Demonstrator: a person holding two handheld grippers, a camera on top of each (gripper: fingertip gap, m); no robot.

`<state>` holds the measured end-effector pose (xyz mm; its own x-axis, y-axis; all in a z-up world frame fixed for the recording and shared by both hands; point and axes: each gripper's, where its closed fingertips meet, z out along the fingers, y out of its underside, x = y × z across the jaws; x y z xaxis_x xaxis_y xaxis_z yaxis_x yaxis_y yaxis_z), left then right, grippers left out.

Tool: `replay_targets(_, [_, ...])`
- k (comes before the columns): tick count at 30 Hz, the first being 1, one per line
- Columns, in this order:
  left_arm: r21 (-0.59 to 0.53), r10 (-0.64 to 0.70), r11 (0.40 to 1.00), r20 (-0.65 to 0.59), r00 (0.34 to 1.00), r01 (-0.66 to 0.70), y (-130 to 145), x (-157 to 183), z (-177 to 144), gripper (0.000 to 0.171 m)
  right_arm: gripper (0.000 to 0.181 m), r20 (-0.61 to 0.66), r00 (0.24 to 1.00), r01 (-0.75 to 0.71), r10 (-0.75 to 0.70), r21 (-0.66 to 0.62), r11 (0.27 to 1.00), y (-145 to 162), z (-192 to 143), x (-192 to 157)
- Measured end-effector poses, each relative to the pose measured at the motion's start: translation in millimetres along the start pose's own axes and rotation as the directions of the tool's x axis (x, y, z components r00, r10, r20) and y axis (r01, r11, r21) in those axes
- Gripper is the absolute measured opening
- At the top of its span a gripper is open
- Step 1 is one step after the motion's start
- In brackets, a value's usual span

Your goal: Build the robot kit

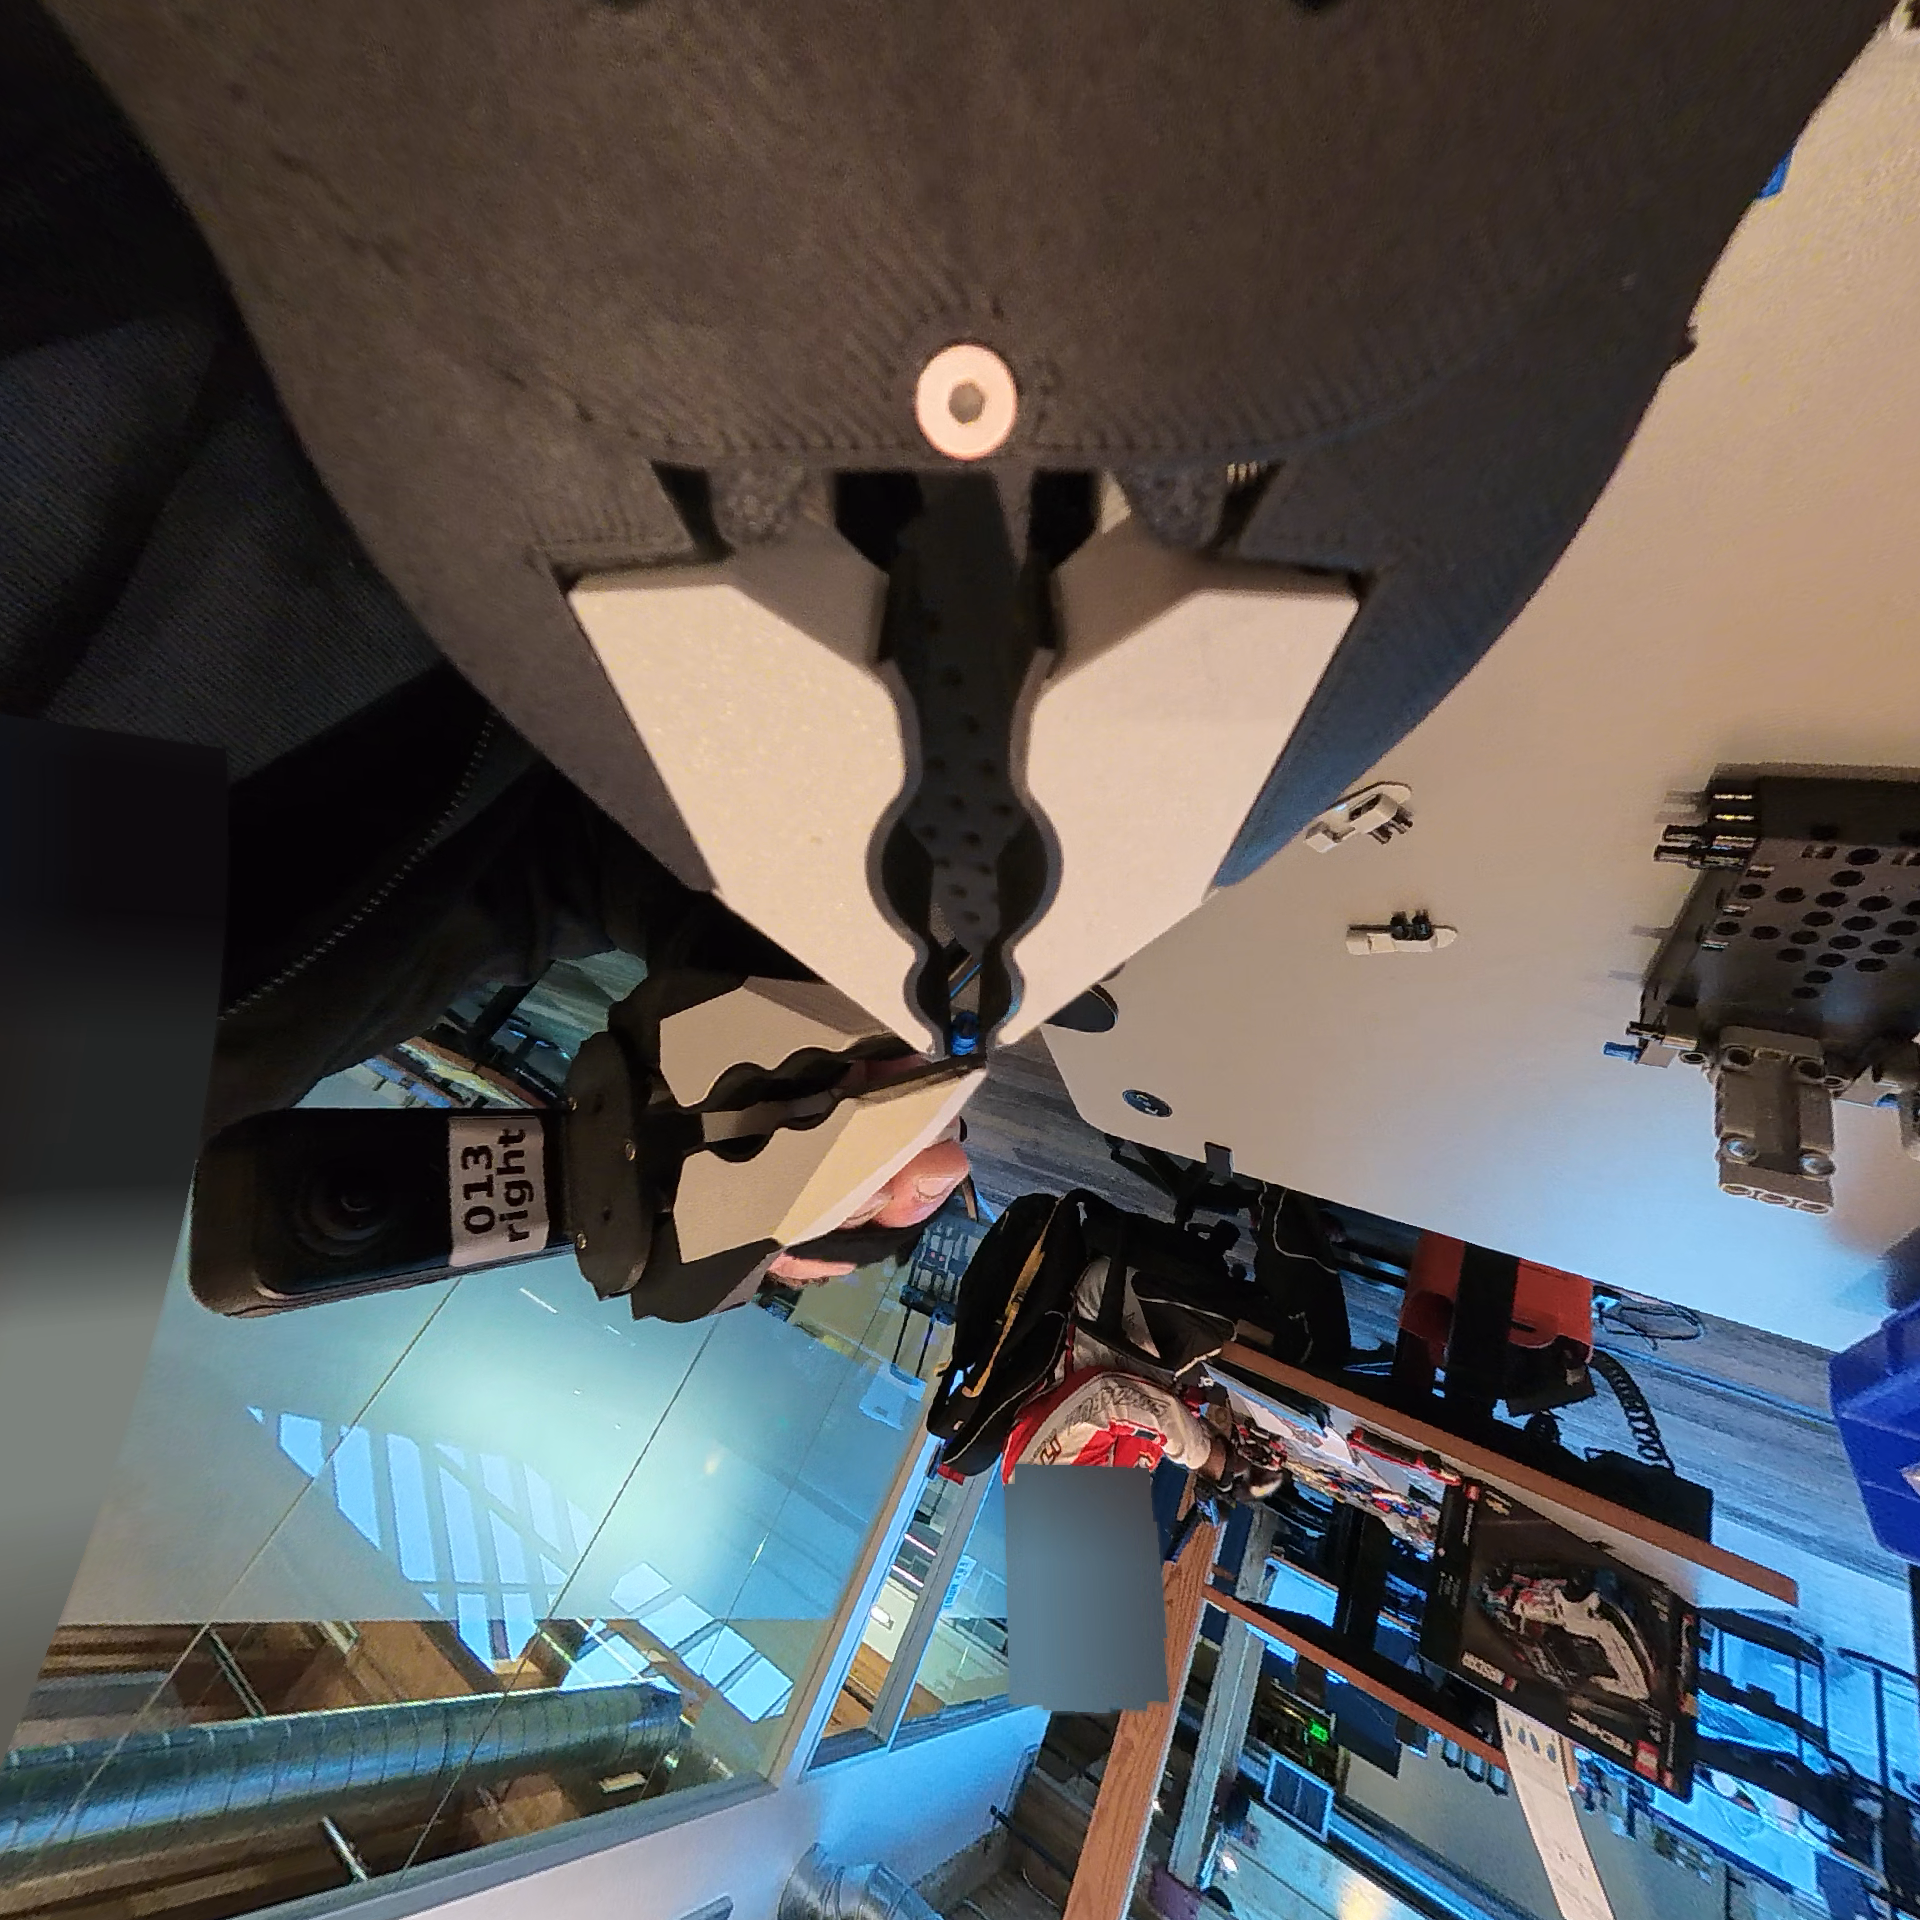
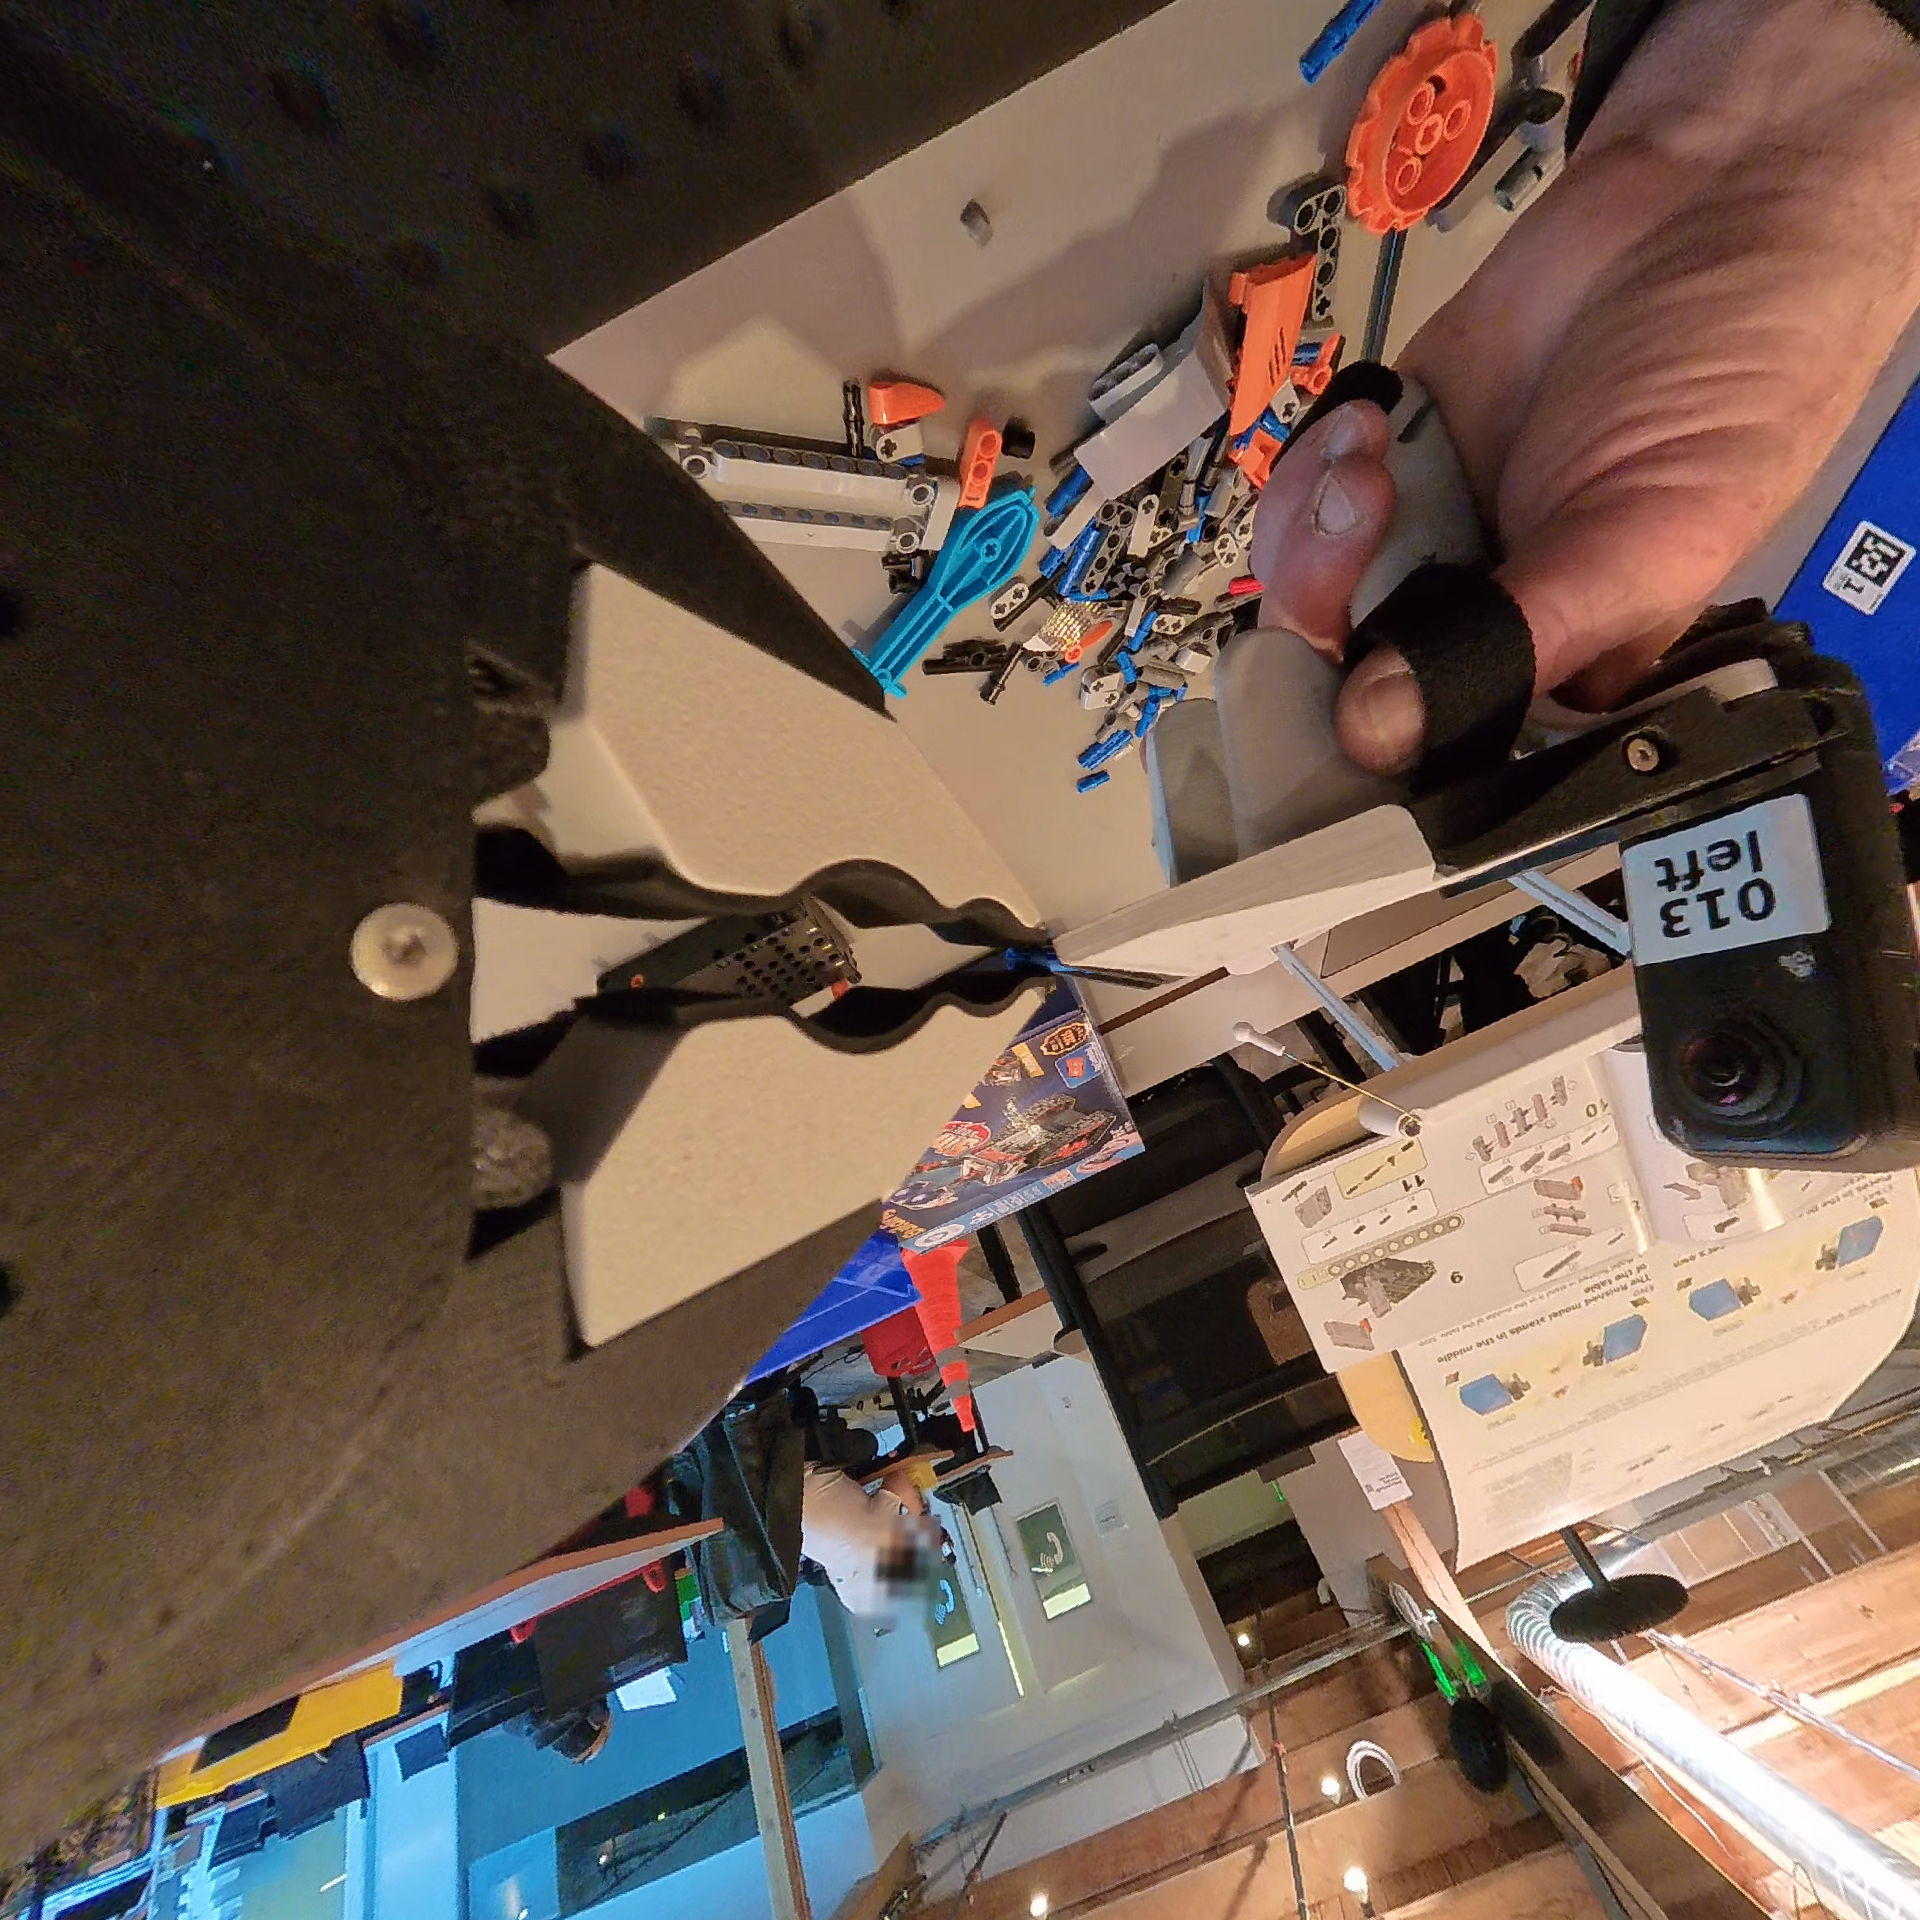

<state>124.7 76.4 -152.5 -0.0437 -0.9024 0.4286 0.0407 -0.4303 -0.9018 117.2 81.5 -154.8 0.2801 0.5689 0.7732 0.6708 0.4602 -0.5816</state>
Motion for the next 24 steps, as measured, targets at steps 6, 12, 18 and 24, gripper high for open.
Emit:
replay_targets(6, [-0.010, 0.038, 0.999, 0.066, 0.997, -0.038, 0, -10, -7, 0.001, 0.007, 0.099, 0.977, -0.188, 0.189, -0.012, 0.982, 13, -6, 0])
replay_targets(12, [-0.050, 0.012, 0.999, 0.109, 0.994, -0.006, 7, -25, -12, 0.001, 0.010, 0.306, 0.750, -0.477, 0.587, -0.364, 0.800, 97, -4, -41])
replay_targets(18, [-0.059, -0.006, 0.998, 0.122, 0.992, 0.013, 12, -32, -14, 0.001, 0.021, 0.286, 0.640, -0.479, 0.713, -0.577, 0.662, 151, 12, -85])
replay_targets(24, [-0.088, -0.008, 0.996, 0.129, 0.992, 0.019, 17, -34, -12, 0.001, 0.015, 0.287, 0.546, -0.510, 0.787, -0.632, 0.584, 155, 23, -93])
